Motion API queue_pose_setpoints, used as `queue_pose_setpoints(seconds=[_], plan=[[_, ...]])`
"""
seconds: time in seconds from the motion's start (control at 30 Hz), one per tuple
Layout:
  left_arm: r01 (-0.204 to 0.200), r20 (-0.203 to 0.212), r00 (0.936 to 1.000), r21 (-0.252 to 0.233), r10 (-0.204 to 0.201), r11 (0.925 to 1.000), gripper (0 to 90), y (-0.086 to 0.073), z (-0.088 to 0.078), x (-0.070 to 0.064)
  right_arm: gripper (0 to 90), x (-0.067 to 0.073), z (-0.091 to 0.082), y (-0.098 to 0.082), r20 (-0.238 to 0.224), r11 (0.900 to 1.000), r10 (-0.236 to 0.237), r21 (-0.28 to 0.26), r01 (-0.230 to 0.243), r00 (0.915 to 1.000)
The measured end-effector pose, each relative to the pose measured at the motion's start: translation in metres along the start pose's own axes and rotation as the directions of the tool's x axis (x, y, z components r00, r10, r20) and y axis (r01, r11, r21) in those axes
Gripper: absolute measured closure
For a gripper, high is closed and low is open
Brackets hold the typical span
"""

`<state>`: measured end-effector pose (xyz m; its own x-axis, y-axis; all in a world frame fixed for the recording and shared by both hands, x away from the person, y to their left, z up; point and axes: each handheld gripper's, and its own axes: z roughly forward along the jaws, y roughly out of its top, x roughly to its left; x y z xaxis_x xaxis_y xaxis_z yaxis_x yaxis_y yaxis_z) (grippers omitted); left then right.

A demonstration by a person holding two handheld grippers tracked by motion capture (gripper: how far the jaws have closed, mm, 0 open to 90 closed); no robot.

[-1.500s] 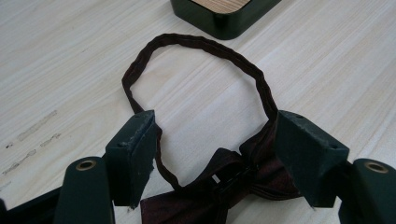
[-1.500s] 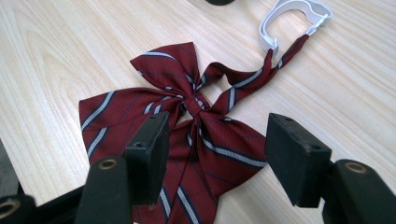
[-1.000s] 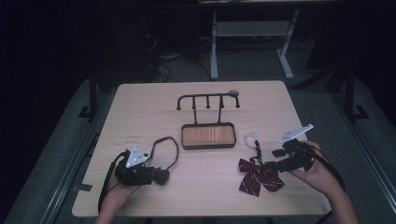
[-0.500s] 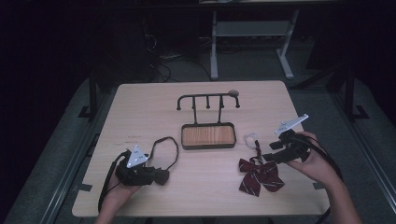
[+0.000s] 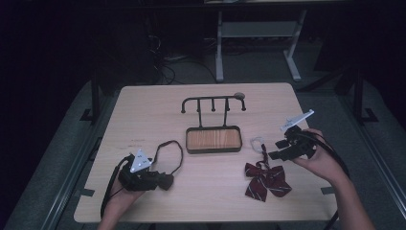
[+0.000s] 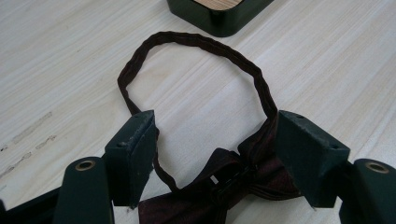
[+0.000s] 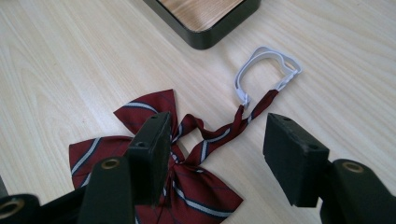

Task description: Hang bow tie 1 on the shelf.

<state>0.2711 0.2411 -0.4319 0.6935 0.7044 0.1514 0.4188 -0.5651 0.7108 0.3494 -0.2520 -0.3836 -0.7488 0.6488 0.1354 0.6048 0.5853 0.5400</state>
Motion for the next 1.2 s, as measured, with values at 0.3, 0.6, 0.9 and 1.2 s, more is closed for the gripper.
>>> queue_pose_setpoints(seconds=[0.3,0.6,0.9,1.2], plan=[[0.000,-0.002,1.0000,0.002,0.000,1.0000,30.5,0.000,0.000,-0.001,42.2,-0.007,0.006,0.005,0.000,1.000,0.009,0.021,-0.009,1.0000],[-0.001,0.003,1.0000,0.002,0.001,1.0000,30.4,0.001,0.000,-0.001,44.3,-0.022,0.014,0.012,0.039,0.996,0.041,0.075,-0.044,0.9984],[-0.008,0.002,1.0000,0.005,0.008,1.0000,30.4,0.001,0.000,0.000,46.0,-0.033,0.027,0.030,0.061,0.988,0.061,0.140,-0.070,0.9962],[-0.008,0.002,1.0000,0.003,0.008,1.0000,30.4,0.001,0.000,0.000,50.6,-0.042,0.053,0.036,0.107,0.974,0.094,0.197,-0.114,0.9898]])
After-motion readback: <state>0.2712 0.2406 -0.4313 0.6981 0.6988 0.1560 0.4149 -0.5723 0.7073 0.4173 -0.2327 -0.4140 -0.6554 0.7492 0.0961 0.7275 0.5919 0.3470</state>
